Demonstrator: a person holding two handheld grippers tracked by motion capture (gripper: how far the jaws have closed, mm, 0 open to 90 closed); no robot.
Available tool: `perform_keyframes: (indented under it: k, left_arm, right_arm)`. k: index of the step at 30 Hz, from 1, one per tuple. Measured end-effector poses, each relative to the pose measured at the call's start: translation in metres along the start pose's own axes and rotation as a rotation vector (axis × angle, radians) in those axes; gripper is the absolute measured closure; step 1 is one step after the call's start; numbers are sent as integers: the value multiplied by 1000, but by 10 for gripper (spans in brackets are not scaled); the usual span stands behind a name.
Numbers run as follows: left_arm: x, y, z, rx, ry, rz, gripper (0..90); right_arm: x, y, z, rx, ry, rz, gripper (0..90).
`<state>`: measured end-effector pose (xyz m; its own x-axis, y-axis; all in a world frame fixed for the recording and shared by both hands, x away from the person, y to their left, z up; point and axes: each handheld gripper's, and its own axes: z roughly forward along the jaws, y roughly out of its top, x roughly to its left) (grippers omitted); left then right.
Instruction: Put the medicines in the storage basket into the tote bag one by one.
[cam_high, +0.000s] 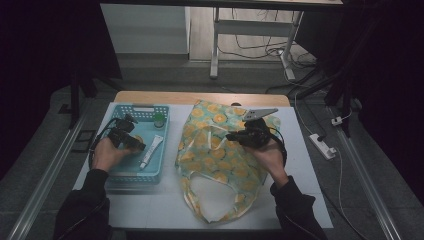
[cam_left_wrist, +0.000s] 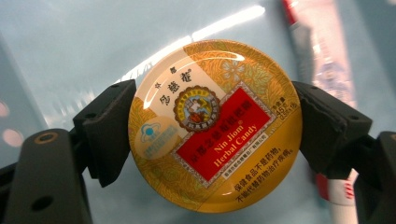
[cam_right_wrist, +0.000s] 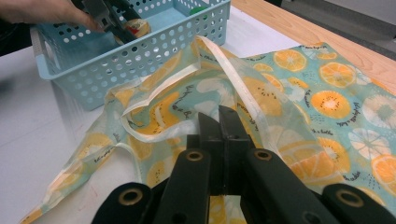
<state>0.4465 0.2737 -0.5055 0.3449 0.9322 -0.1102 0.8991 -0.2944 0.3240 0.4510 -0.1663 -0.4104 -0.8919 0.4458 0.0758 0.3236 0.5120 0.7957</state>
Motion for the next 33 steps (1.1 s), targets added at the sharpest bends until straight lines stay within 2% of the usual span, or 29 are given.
perform_keyframes:
  k: [3, 7, 15, 24, 31, 33]
  left_arm:
    - [-3, 0, -6, -34, -1, 19, 201]
    - [-2, -3, -15, -96, -65, 26, 201]
    - [-11, -8, -29, -166, -104, 58, 201]
    - [-33, -12, -48, -231, -143, 122, 201]
    - [-58, -17, -62, -261, -162, 199, 201]
    - [-63, -18, -64, -270, -169, 210, 202]
  right_arm:
    - [0, 0, 0, -1, -1, -1, 900]
    - [1, 1, -1, -5, -1, 0, 900]
    - [1, 1, -1, -13, -3, -3, 900]
    - [1, 1, -1, -15, -6, -4, 900]
    - [1, 0, -2, -17, -8, -3, 900]
    - [1, 0, -2, -17, -8, -4, 900]
